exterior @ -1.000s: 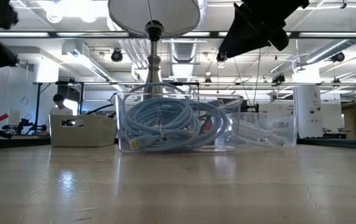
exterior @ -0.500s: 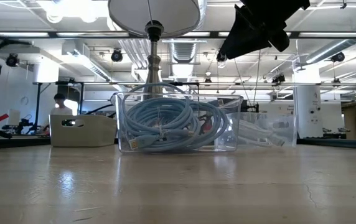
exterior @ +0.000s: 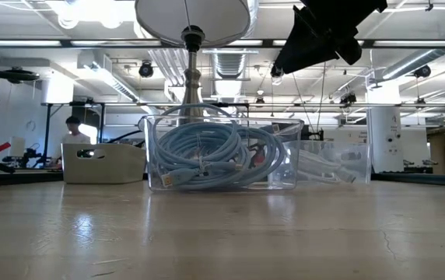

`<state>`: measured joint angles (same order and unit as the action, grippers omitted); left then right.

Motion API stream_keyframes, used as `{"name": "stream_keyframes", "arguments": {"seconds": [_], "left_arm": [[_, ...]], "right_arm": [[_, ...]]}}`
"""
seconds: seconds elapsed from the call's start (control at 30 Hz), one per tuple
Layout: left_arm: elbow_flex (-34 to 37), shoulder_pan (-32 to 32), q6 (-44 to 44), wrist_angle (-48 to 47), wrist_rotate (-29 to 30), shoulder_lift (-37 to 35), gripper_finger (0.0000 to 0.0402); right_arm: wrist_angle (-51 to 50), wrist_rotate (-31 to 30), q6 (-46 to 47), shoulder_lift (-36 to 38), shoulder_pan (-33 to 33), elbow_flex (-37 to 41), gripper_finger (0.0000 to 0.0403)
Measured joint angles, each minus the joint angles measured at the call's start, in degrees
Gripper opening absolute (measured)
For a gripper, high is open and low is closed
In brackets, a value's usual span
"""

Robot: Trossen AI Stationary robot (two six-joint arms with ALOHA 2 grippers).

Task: Pick & Place USB Port
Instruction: Put the white hdmi cable into the right transparent bin

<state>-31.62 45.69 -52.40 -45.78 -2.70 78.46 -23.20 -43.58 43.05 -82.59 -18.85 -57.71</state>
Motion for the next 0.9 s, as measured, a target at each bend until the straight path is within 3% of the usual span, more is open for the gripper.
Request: {"name": "stream_keyframes", "arguments": {"seconds": [0.27, 0.43, 0.6, 0.9], "left_arm": [[-1.56, -0.22, -3.64, 0.35, 0.56, 0.02, 0.0032], [-6.33, -0.31, -3.89, 2.79, 3.94, 0.29, 0.0024], [-13.88, -0.31, -0.11, 2.76, 12.48, 0.26, 0.0033], [-25.14, -0.83, 12.77, 1.82, 34.26, 0.28, 0.0021]], "right_arm": [[0.05, 0.08, 0.0, 0.0, 0.0, 0.0, 0.0105], [0.08, 0.1, 0.0, 0.0, 0.0, 0.02, 0.01], [1.6, 0.1, 0.0, -0.02, 0.0, 0.04, 0.0094], [10.41, 0.39, -3.21, -0.02, -0.02, 0.09, 0.0093]]}}
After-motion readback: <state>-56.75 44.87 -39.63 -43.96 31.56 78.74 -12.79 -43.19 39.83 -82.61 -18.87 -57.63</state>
